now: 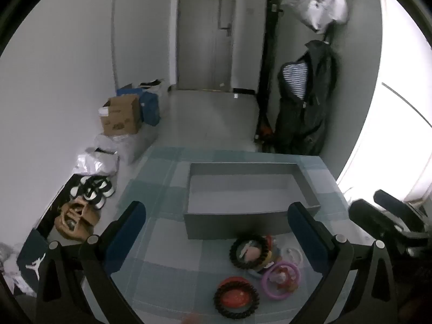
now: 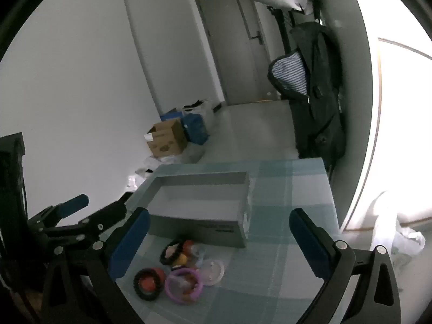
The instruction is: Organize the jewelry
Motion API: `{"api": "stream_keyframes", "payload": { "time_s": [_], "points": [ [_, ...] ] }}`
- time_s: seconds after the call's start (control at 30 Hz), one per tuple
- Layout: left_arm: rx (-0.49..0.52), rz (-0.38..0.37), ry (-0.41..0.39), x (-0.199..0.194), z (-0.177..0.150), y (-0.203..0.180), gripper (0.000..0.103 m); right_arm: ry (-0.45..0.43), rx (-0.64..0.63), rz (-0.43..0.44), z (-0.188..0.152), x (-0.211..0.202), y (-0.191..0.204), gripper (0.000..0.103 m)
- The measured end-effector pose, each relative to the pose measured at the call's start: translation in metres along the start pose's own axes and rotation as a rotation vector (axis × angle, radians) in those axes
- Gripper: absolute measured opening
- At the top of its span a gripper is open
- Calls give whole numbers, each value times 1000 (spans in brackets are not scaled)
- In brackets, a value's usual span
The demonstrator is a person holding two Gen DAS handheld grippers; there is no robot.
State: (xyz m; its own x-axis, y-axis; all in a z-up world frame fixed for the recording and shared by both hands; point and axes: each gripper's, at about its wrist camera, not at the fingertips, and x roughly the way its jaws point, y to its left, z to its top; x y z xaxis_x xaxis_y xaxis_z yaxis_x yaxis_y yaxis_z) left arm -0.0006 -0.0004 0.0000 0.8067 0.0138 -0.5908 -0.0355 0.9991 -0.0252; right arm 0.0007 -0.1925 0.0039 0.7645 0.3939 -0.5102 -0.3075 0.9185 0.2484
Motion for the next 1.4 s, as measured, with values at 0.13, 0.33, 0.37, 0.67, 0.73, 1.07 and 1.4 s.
{"api": "stream_keyframes", "payload": {
  "time_s": [0.13, 0.33, 0.37, 0.67, 0.73, 1.07, 1.4],
  "points": [
    [8, -5, -18, -3, -5, -6, 102, -8, -3, 4, -6, -7, -2, 103],
    [-35, -36, 14, -1, 2, 9, 102, 30, 3, -11, 1, 2, 0, 103],
    [-33, -29, 17, 1, 1, 6, 102, 30, 3, -11, 0, 3, 0, 103],
    [-24, -13, -23, -3, 0, 6, 102, -2, -11, -15, -2, -3, 1, 103],
    [-24, -11, -23, -3, 0, 6, 102, -5, -23, -20, -2, -4, 3, 103],
    [-22, -21, -22, -3, 1, 9, 102, -1, -40, -21, -1, -4, 6, 103],
    [-24, -22, -23, -3, 0, 7, 102, 0, -42, -20, -2, -4, 5, 103]
  ]
}}
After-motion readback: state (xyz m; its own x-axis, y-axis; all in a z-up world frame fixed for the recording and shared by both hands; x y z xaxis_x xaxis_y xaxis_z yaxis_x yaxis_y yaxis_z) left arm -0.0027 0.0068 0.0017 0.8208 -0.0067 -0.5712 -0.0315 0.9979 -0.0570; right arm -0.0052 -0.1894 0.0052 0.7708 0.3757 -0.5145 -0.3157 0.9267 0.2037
